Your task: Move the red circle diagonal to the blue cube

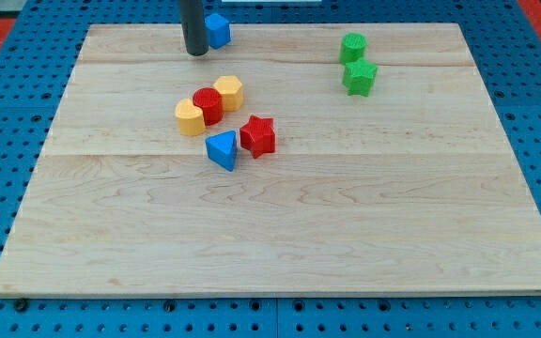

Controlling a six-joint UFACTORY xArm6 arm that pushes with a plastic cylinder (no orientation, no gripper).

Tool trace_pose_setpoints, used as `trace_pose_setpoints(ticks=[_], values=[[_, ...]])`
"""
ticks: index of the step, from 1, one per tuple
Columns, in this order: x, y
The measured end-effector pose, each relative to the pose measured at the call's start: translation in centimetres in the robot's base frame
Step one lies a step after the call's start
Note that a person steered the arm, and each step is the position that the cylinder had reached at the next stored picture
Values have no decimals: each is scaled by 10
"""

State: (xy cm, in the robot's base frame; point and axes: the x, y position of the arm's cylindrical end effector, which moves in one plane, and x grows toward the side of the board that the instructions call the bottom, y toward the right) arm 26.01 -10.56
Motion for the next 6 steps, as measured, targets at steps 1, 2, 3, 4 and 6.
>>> trace_pose_setpoints(ticks=[1, 2, 3, 4, 6], values=[[62, 15], [94, 8], [124, -7], [134, 42], [132, 111]])
